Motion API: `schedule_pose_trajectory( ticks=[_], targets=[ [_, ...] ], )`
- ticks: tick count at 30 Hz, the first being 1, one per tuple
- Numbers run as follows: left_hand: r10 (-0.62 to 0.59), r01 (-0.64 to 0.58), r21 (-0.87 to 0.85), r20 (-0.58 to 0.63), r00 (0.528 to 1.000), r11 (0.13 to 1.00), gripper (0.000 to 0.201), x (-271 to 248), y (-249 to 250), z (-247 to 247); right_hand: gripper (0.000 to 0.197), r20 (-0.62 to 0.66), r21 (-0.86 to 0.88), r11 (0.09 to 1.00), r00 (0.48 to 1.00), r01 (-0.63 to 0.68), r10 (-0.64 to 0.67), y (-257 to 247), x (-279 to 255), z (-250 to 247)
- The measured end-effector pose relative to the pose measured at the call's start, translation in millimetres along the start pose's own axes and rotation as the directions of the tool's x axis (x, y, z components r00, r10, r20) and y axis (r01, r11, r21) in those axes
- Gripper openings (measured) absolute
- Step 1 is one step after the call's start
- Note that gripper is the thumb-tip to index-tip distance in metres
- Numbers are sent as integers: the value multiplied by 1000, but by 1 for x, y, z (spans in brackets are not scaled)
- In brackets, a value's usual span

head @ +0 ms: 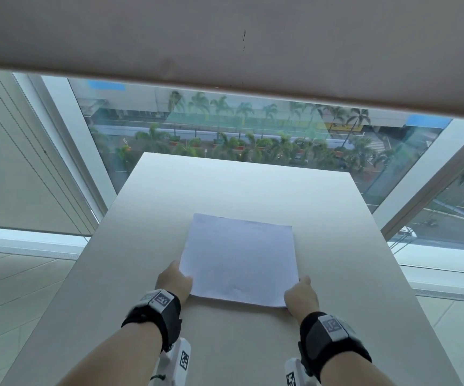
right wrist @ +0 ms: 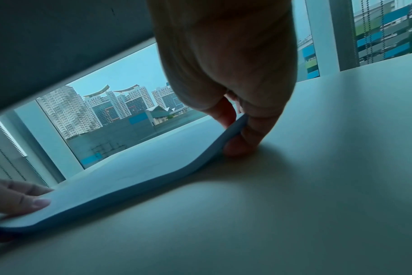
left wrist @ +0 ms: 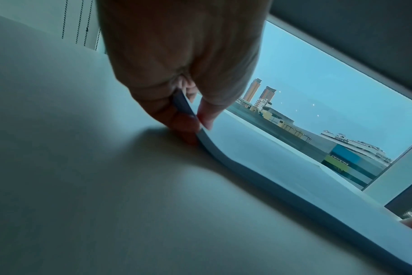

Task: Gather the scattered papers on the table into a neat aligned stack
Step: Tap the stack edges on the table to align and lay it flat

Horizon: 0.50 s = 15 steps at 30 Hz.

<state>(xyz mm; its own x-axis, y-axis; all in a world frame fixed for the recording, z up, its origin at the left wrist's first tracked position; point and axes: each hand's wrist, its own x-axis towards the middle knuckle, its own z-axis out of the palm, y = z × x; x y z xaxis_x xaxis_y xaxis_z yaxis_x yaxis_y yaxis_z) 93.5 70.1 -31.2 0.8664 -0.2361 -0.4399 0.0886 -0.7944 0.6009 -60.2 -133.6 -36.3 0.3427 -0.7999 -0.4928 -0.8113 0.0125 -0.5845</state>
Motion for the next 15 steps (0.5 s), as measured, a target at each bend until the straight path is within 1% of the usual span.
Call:
schedule_pose_trajectory(
  ticks=[1, 4, 7, 12, 13, 15],
  targets=[
    [7, -7, 20, -5, 1000, 1000, 33, 1, 0, 0, 48, 29, -15, 1000, 1000, -8, 9, -1, -1, -1],
    [-5, 5, 94, -4, 1000, 996, 36, 3, -1, -1, 41, 56, -142, 990, 998, 18, -10, -3, 3, -3],
    [-21, 19, 135, 11, 1000, 991, 40, 4, 1, -3, 39, 58, -203, 979, 998, 33, -21, -6, 2, -5],
    [-43, 40, 192, 11, 999, 981, 48, 1, 5, -4, 38, 42, -277, 961, 999, -3, 15, -13, -5, -6],
    [-41, 36, 182, 20, 999, 983, 52, -2, 5, -5, 38, 43, -280, 960, 999, -9, 22, -12, -5, -6],
    [-12, 1, 158, 72, 997, 987, 67, -7, 5, -6, 38, 60, -277, 961, 998, 1, 16, -9, -3, -7]
  ],
)
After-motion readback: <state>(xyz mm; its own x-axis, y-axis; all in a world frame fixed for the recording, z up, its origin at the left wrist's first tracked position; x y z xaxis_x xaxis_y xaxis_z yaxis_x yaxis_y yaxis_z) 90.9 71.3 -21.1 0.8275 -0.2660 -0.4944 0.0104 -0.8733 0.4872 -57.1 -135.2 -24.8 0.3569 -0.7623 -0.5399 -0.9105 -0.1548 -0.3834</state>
